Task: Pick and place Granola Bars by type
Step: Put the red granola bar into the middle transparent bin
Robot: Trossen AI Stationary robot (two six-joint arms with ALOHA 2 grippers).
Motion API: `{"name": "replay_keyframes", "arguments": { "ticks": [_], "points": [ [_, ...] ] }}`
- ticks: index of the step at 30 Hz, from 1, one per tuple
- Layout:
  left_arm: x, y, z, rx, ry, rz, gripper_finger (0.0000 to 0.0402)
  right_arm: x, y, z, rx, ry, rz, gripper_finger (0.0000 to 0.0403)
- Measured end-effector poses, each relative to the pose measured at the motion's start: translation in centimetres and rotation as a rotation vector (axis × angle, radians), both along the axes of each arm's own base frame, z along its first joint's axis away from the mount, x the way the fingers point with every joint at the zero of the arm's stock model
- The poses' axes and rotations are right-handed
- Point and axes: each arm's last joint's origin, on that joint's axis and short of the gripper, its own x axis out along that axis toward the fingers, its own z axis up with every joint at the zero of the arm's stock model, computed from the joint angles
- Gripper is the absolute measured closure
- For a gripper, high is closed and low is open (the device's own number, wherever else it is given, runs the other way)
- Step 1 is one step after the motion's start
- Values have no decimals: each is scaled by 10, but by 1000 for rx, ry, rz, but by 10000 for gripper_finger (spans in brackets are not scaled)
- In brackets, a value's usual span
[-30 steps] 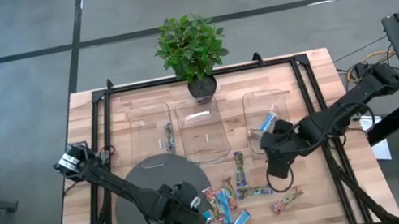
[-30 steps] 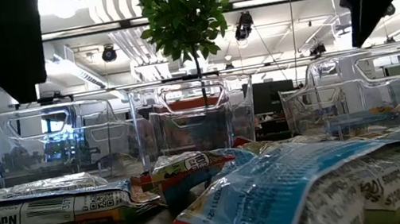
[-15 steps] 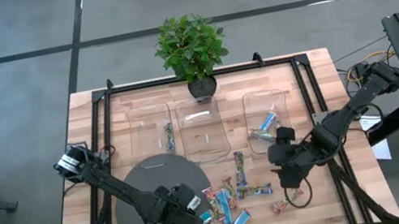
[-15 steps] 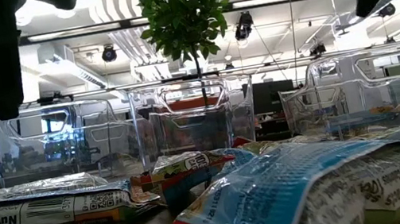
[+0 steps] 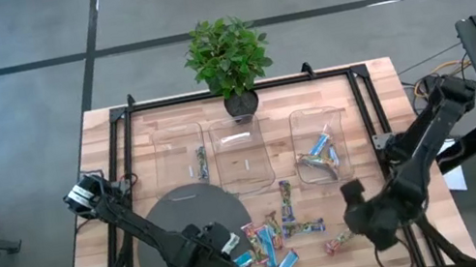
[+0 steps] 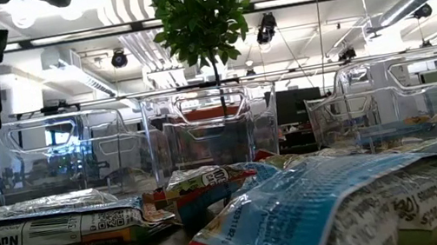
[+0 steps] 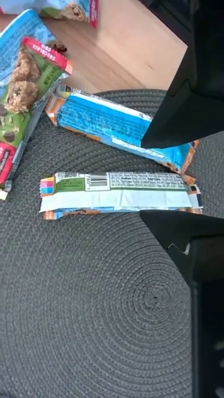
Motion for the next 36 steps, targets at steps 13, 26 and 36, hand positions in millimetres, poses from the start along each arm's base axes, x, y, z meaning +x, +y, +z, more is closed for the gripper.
{"name": "replay_keyframes", "arguments": {
  "ticks": [13,26,36],
  "points": [
    [-3,-3,0,-18,14,2,248,10,18,-48,26,-34,36,110],
    [-13,-15,1,-66,38,21,248,14,21,-98,-8,6,18,117],
    [-19,-23,4,-90,38,33,248,13,20,-103,10,54,-124,210]
  ]
}}
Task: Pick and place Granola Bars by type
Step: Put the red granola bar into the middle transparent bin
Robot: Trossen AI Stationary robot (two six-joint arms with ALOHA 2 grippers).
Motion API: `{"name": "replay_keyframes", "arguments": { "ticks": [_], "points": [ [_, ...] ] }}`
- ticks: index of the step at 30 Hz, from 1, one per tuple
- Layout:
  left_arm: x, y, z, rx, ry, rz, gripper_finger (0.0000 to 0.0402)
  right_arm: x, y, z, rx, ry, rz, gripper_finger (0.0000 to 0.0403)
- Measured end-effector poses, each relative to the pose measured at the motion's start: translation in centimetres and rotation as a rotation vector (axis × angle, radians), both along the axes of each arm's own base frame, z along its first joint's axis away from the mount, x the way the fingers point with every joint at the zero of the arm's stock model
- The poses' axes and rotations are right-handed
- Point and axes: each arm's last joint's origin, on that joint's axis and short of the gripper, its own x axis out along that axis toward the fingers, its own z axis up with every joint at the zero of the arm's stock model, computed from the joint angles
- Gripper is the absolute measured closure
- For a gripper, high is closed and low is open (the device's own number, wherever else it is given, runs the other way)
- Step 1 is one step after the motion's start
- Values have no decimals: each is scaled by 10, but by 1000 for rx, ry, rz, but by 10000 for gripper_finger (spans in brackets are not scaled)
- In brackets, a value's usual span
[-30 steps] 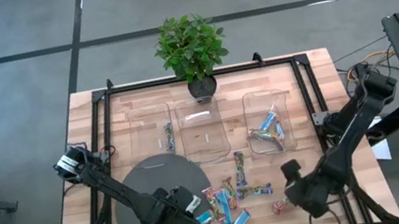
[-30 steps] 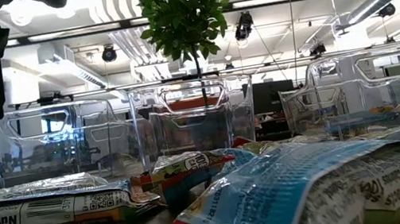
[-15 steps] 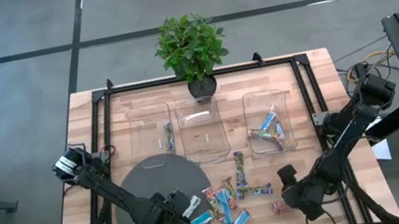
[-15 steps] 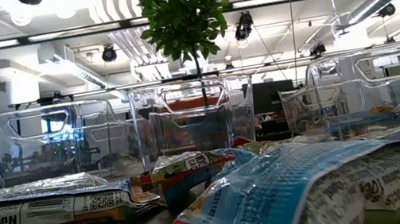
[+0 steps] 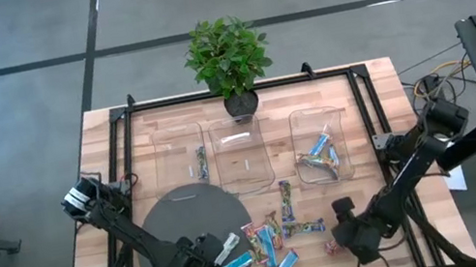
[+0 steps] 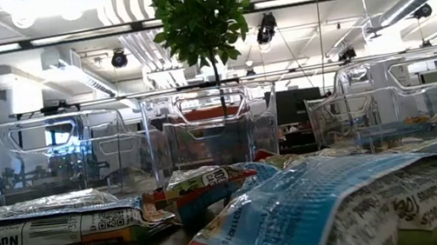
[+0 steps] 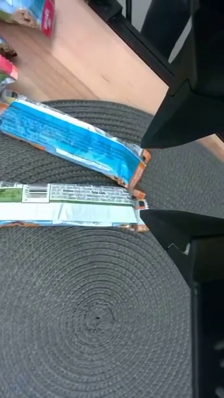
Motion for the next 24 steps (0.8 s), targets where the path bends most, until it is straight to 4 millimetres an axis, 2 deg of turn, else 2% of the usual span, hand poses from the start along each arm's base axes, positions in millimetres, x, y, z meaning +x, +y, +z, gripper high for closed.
{"name": "replay_keyframes", "arguments": {
  "ticks": [6,8,11,15,17,20,24],
  "points": [
    [0,0,0,4,-3,1,248,-8,-9,12,-13,30,-17,288],
    [0,0,0,5,-4,0,248,-10,-11,21,16,47,-64,311],
    [-1,-1,0,5,-5,-3,248,-14,-15,48,45,58,-112,334],
    [-1,-1,0,24,-17,-7,248,-13,-25,100,126,-59,-124,341],
    [-1,0,0,46,-34,-4,248,-8,-36,127,178,-177,-185,341],
    [0,1,-1,84,-60,7,248,7,-64,161,238,-379,-375,338],
    [0,3,-2,121,-82,16,248,39,-111,184,351,-576,-614,331]
  ]
}}
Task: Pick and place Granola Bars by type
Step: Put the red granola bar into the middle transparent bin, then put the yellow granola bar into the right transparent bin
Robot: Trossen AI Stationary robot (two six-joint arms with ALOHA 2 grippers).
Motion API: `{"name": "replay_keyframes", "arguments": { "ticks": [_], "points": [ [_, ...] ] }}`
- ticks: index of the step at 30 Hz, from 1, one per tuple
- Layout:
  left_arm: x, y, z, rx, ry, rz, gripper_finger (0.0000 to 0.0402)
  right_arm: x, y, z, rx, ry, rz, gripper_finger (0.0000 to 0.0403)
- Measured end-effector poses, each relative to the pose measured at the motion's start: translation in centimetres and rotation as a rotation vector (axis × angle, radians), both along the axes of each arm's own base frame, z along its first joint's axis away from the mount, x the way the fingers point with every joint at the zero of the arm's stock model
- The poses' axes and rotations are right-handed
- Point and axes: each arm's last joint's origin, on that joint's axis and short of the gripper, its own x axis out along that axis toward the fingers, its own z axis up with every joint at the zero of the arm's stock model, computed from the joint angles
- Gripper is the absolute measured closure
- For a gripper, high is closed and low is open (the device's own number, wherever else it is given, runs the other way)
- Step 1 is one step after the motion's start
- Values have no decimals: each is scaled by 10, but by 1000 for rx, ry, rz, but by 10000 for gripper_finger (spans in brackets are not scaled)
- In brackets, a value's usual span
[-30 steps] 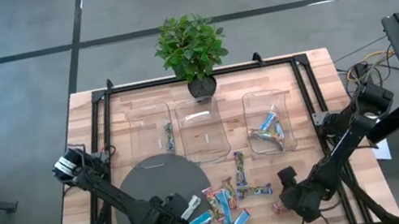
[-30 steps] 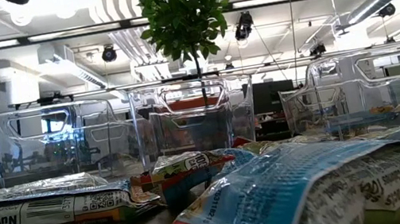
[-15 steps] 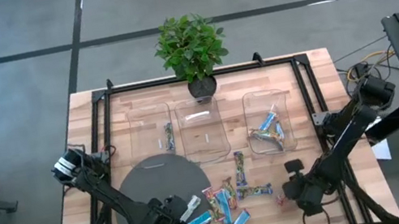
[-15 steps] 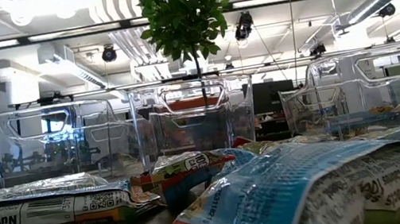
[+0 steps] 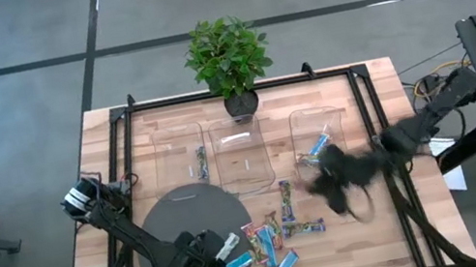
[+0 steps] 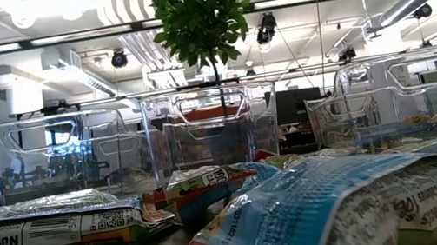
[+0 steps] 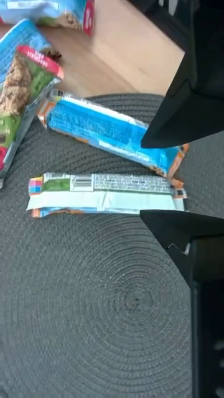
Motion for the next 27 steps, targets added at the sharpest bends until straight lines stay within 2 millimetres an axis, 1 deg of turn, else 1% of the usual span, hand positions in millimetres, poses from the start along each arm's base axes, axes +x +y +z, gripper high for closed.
{"name": "replay_keyframes", "arguments": {
  "ticks": [3,5,7,8,10,11,13,15,17,18,20,22,25,27],
  "points": [
    [-1,1,-3,5,7,12,248,30,-37,10,86,-167,-114,329],
    [-2,1,-4,1,9,27,248,48,-62,10,139,-232,-164,329],
    [-2,1,-6,-8,12,48,248,65,-86,2,192,-249,-213,326],
    [-2,1,-6,-12,15,55,248,72,-97,-6,219,-227,-242,322],
    [-4,0,-6,-19,14,73,248,84,-113,-22,243,-168,-277,310],
    [-4,0,-6,-23,11,83,248,90,-118,-30,249,-139,-280,301],
    [-5,-1,-7,-26,4,108,248,100,-122,-46,264,-81,-277,277],
    [-5,-2,-6,-18,-21,134,248,110,-123,-55,296,-53,-286,249],
    [-6,-4,-6,-12,-48,157,248,120,-124,-59,315,-50,-295,220],
    [-7,-4,-6,-7,-55,164,248,125,-125,-57,314,-70,-290,206],
    [-8,-5,-6,-4,-64,168,248,131,-126,-49,274,-94,-256,181],
    [-8,-6,-6,-4,-67,167,248,134,-123,-33,191,-118,-177,160],
    [-8,-8,-6,-7,-75,162,248,125,-114,-6,33,-96,-44,137],
    [-9,-8,-6,-2,-73,151,248,114,-105,11,-94,-50,54,128]
  ]
}}
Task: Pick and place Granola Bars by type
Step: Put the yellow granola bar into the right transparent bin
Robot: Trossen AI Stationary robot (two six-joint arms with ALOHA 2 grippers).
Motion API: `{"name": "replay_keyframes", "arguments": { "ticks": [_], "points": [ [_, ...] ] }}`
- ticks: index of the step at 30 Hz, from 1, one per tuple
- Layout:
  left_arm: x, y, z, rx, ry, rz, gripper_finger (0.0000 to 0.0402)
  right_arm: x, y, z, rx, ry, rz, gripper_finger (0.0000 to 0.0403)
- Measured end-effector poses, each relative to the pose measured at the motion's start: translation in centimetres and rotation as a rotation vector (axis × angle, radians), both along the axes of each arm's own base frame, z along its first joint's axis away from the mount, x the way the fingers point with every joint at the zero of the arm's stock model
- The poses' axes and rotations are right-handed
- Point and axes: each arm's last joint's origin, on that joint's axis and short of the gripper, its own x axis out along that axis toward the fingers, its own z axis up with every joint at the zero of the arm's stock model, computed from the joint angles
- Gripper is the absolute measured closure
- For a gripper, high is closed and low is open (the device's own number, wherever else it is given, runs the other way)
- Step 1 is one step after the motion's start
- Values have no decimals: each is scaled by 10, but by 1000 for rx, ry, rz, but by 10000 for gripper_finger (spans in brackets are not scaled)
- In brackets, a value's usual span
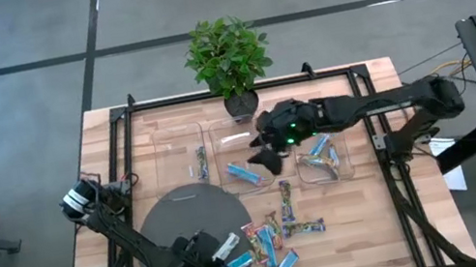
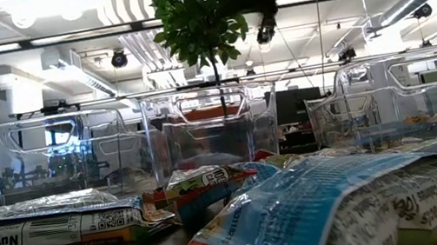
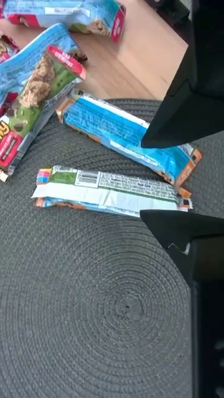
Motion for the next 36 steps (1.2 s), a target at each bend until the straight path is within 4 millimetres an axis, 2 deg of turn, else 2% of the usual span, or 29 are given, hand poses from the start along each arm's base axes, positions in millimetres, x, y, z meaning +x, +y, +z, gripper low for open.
{"name": "replay_keyframes", "arguments": {
  "ticks": [3,7,11,15,20,25,36],
  "points": [
    [-3,3,-7,-6,36,15,248,-22,16,16,-193,130,32,122],
    [1,15,-24,-102,165,22,248,-49,38,18,-388,305,3,122],
    [9,23,-29,-133,170,-20,248,-74,52,16,-478,390,-104,121],
    [16,34,-30,-128,183,1,248,-92,58,7,-462,437,-178,120],
    [22,45,-31,-100,204,-9,248,-103,60,-1,-408,428,-224,121],
    [30,44,-28,-139,152,-30,244,-107,60,-8,-385,445,-239,121],
    [33,42,-28,-157,117,-34,192,-108,60,-21,-404,488,-223,120]
  ]
}}
